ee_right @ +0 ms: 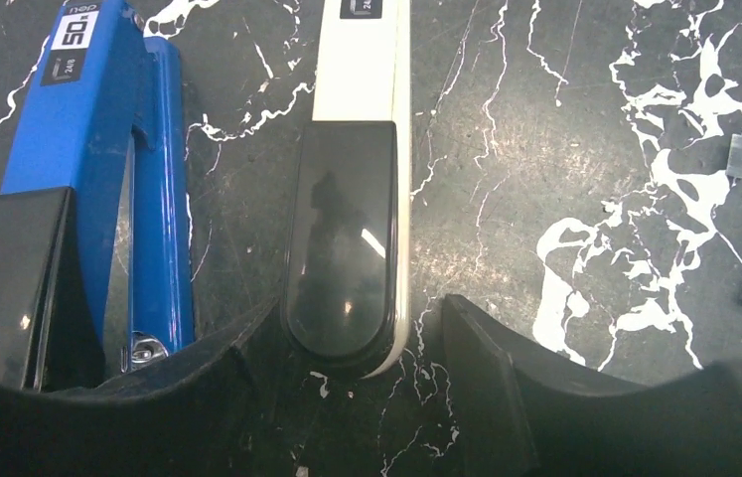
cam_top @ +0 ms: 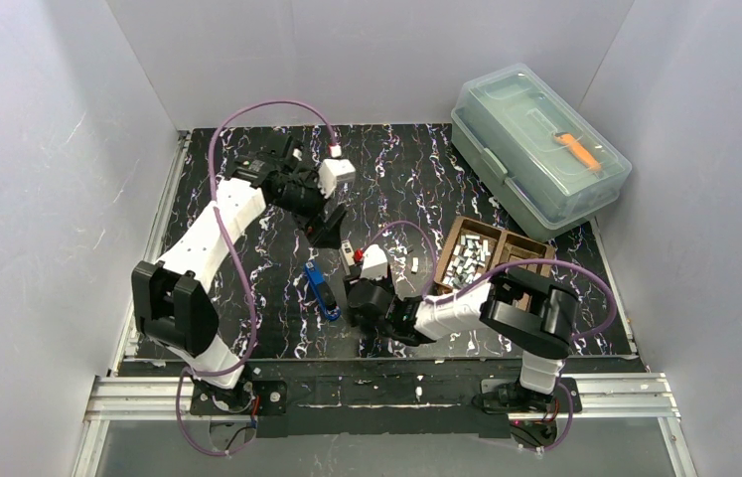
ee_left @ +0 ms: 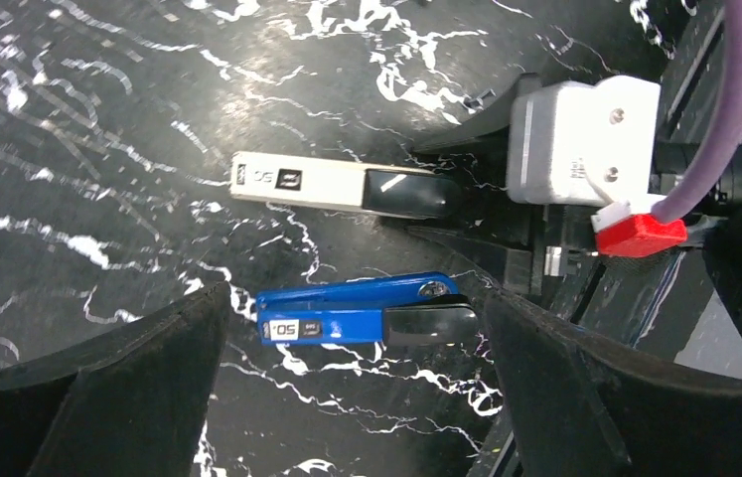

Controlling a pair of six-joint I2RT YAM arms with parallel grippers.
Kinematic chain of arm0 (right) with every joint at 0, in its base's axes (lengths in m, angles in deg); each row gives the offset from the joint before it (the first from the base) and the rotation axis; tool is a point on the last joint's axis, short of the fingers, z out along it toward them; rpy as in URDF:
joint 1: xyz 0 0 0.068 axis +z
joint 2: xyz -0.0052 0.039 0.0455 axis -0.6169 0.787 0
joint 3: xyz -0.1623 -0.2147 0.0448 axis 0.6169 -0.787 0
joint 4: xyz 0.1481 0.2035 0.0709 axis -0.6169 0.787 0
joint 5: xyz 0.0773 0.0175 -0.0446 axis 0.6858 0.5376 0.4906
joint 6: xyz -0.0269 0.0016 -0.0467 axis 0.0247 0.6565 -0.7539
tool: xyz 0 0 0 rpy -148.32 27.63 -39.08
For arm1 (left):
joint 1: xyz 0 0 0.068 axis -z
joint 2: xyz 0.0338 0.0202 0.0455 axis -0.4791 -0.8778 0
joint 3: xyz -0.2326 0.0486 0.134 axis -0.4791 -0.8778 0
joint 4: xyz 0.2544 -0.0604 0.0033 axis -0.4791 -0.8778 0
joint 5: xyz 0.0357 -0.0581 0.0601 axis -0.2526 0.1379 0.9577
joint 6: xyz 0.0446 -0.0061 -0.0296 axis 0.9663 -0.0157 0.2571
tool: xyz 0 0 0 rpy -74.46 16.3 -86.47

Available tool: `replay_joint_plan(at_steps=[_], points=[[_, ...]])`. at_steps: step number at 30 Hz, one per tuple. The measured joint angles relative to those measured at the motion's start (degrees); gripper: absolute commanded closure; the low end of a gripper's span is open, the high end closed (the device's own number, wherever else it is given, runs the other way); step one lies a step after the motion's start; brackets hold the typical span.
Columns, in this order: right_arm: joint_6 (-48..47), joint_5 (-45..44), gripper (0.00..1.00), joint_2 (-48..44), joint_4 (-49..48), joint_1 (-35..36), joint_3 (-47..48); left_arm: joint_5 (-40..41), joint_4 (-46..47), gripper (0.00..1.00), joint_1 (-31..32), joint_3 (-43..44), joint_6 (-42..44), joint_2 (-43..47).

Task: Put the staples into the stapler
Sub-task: Close the stapler at the center of the board.

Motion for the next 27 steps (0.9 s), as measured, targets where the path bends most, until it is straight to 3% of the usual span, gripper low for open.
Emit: replay_joint_plan(at_steps=[8, 11, 18, 21, 27], points=[[-0.9, 3.28, 0.19, -5.42, 7.17, 0.02, 0.15, 0.87, 0.81, 0.02, -8.37, 0.57, -9.16, 3.8], [-1.4, 4.11, 0.03, -10.12, 10.84, 0.02, 0.35, 2.34, 0.28, 0.02, -10.01, 2.45, -11.34, 4.37], [-2.73, 4.26, 0.02, -23.67, 22.86, -1.14, 3.28, 4.83, -0.87, 0.02, -14.03, 3.28, -16.9, 7.34], [-2.75, 4.35, 0.02, -28.61, 27.52, -5.18, 3.43, 4.92, -0.5, 0.02, -18.21, 1.9, -18.49, 8.79], [-3.1, 3.58, 0.02, -35.58, 35.98, -22.49, 3.08, 8.81, 3.54, 0.02, -24.96, -10.34, -20.26, 12.98]])
